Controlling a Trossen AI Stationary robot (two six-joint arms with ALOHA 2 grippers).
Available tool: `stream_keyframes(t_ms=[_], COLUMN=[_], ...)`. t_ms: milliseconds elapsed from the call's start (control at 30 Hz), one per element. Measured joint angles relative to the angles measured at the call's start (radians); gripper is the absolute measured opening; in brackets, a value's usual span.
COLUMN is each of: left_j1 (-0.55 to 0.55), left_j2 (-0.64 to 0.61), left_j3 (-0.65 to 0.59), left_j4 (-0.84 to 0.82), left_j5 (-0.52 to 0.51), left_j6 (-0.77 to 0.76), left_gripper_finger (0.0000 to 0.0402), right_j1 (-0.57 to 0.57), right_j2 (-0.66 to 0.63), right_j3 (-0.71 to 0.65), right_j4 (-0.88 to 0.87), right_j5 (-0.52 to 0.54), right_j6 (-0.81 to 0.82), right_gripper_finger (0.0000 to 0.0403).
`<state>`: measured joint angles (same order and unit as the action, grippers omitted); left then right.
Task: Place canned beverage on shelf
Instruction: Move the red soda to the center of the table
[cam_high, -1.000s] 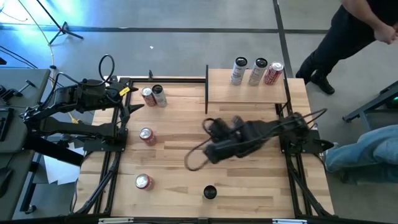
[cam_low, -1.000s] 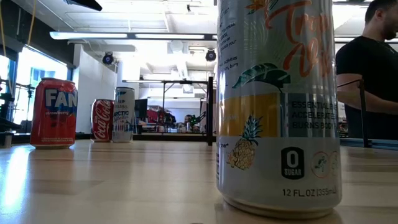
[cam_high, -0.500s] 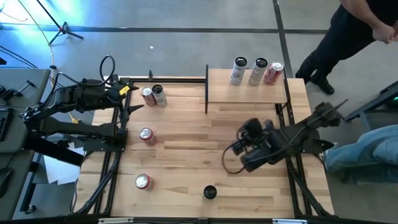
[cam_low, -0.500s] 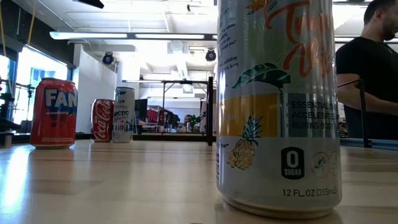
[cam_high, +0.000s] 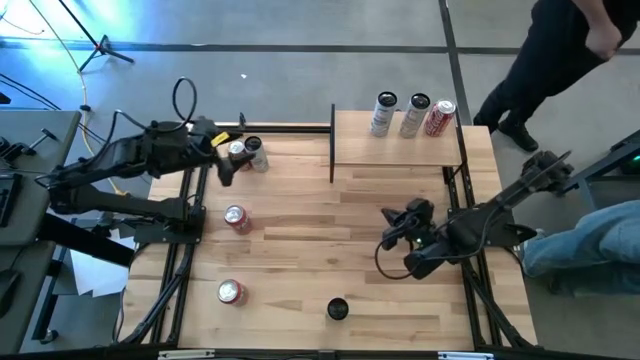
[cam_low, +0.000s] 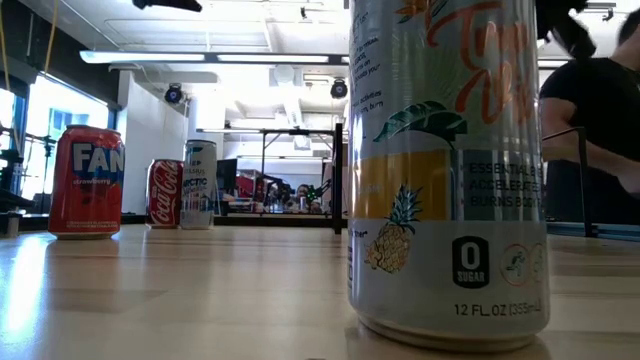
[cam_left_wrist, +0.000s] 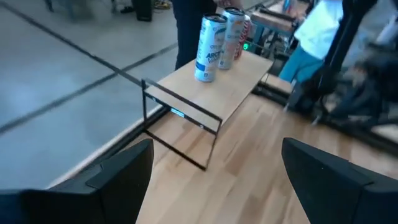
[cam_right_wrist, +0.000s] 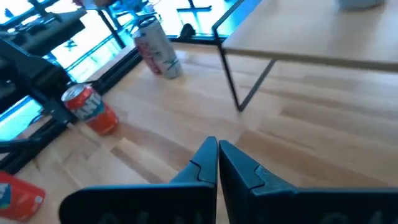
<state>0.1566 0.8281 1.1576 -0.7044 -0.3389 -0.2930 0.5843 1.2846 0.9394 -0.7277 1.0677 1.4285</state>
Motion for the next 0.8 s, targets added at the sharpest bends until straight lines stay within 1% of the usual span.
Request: stream_keyframes(t_ms=[167, 233, 333, 400, 500, 633, 800], left_j1=[0.0, 0.0, 0.0, -0.001, 0.0, 0.0, 0.0], left_j2=[0.062, 0.087, 0.13, 0.162, 0.208, 0.245, 0.267], left_j3=[0.0, 0.0, 0.0, 0.0, 0.0, 0.0, 0.0], left_j4=[0.059, 0.082, 0.137, 0.183, 0.248, 0.241, 0.244], left_j5=[0.005, 0.049, 0.163, 0.205, 0.206, 0.204, 0.205], left_j6=[-0.097, -0.121, -0.125, -0.143, -0.143, -0.151, -0.169], left_gripper_finger=[0.0335, 0.0335, 0.0335, 0.0335, 0.0335, 0.0335, 0.0335], right_j1=[-0.009, -0.008, -0.008, -0.009, -0.008, -0.008, -0.008], right_j2=[0.016, 0.017, 0.017, 0.017, 0.017, 0.017, 0.017], right_j3=[-0.106, -0.135, -0.156, -0.169, -0.186, -0.186, -0.186], right_j4=[0.284, 0.335, 0.345, 0.344, 0.343, 0.321, 0.325], right_j5=[-0.032, -0.045, -0.1, -0.126, -0.158, -0.205, -0.216], right_j6=[-0.193, -0.226, -0.229, -0.223, -0.223, -0.225, -0.225], right_gripper_finger=[0.0, 0.0, 0.0, 0.0, 0.0, 0.0, 0.0])
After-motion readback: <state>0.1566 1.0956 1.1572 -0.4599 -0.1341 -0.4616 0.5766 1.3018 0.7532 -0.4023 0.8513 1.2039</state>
